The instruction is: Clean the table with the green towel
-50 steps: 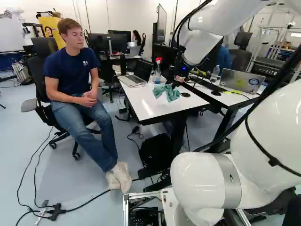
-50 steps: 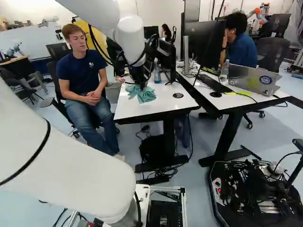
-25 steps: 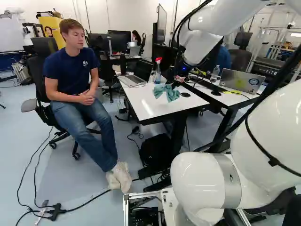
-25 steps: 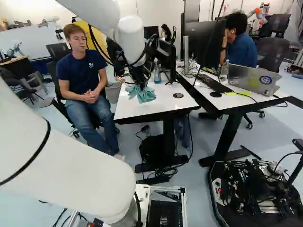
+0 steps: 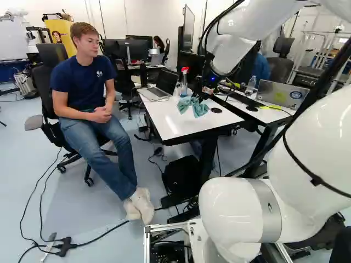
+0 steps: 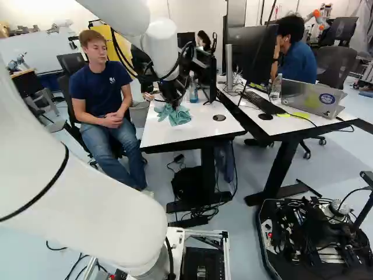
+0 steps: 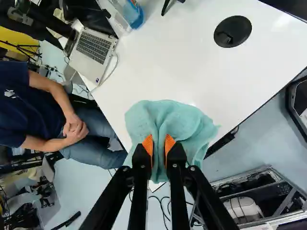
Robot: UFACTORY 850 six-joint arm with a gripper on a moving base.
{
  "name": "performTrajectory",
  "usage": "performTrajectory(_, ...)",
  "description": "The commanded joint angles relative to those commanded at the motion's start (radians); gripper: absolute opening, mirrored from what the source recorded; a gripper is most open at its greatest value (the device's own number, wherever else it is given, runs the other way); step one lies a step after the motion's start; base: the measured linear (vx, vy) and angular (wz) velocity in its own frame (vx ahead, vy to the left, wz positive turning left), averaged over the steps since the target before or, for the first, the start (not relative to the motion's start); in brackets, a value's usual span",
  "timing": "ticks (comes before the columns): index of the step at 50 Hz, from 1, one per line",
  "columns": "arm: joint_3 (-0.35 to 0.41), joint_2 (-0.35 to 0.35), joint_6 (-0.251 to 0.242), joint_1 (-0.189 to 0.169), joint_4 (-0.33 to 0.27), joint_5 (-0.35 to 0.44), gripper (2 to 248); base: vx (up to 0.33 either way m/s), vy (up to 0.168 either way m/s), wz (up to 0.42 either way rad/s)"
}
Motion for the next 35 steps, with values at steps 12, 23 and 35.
performTrajectory(12,-0.043,-0.047,0.0,0.021,-0.014,0.0,48,0.0,0.0,0.0)
performTrajectory(23,-0.084,-0.09,0.0,0.041,-0.031,0.0,48,0.0,0.0,0.0)
performTrajectory(35,-0.137,-0.145,0.0,0.068,-0.053,0.0,48,0.0,0.0,0.0)
